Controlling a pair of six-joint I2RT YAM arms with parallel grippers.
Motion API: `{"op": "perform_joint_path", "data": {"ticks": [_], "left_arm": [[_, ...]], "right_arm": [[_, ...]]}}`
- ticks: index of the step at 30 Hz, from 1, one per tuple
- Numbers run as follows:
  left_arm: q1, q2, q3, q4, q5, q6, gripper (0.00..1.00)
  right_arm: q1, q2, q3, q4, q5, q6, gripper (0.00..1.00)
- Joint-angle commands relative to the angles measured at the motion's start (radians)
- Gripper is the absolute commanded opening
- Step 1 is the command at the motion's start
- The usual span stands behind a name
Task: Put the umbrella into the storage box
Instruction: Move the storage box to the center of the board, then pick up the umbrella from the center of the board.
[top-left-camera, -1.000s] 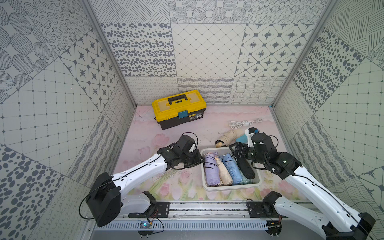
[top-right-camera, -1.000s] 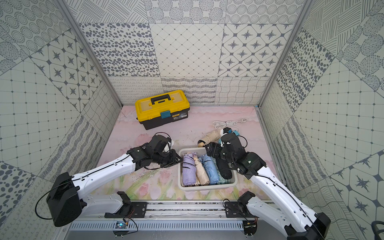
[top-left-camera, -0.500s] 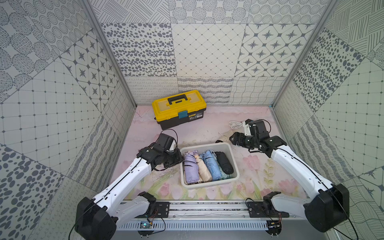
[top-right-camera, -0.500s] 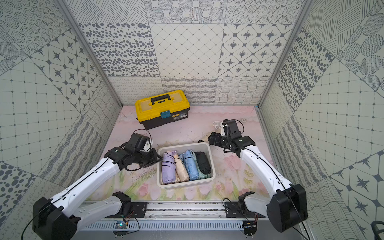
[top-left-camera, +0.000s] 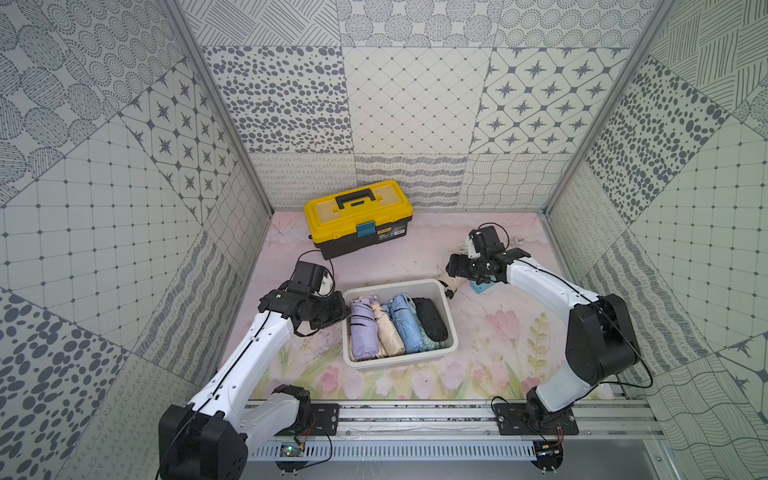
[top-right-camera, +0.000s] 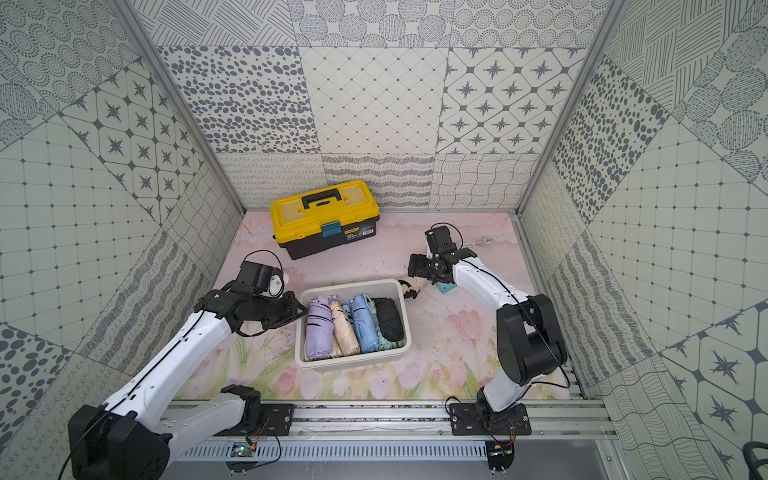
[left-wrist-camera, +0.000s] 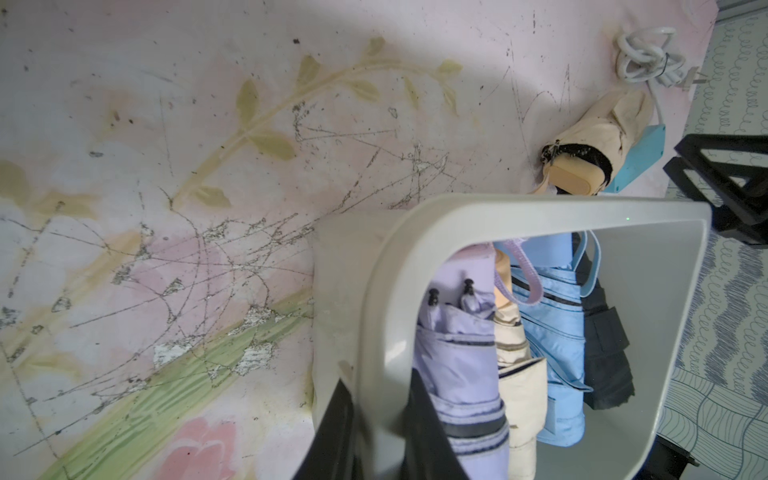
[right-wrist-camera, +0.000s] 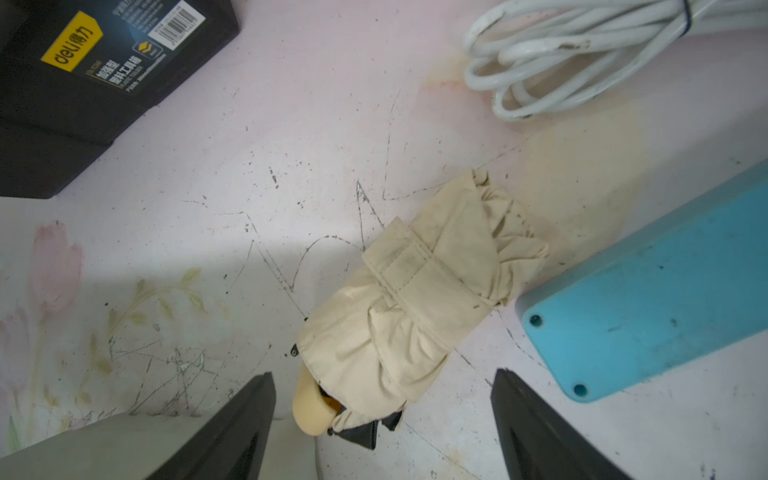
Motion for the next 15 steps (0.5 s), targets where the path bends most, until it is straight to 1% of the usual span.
{"op": "perform_joint_path", "data": {"ticks": [1,2,5,8,9,12,14,15], "left_arm": [[0.054,0.023,0.044,0.067,-0.147,0.095,0.0],[0.061,0.028,0.048,0.073,-0.148,0.1,0.0],[0.079,0.046,0.048,0.101,-0.135,0.098,0.0],[0.083,0.064,0.039,0.137,-0.101,0.079,0.0],[0.083,0.07,0.036,0.147,-0.091,0.074,0.02],[0.083,0.084,0.035,0.161,-0.073,0.068,0.24],[0.082,0.082,0.041,0.156,-0.072,0.068,0.45],[0.083,0.077,0.045,0.149,-0.079,0.065,0.6]], "right_arm": [[-0.008,0.022,0.055,0.033,0.05,0.047,0.88],[-0.009,0.026,0.055,0.027,0.052,0.104,0.88],[-0.002,0.026,0.009,0.047,0.003,0.284,0.91],[0.018,-0.005,-0.081,0.151,0.005,0.441,0.93],[0.022,-0.011,-0.102,0.182,0.014,0.482,0.93],[0.023,-0.013,-0.149,0.248,0.035,0.613,0.93],[0.022,0.0,-0.169,0.284,0.037,0.675,0.93],[0.023,0.012,-0.174,0.302,0.035,0.701,0.93]]}}
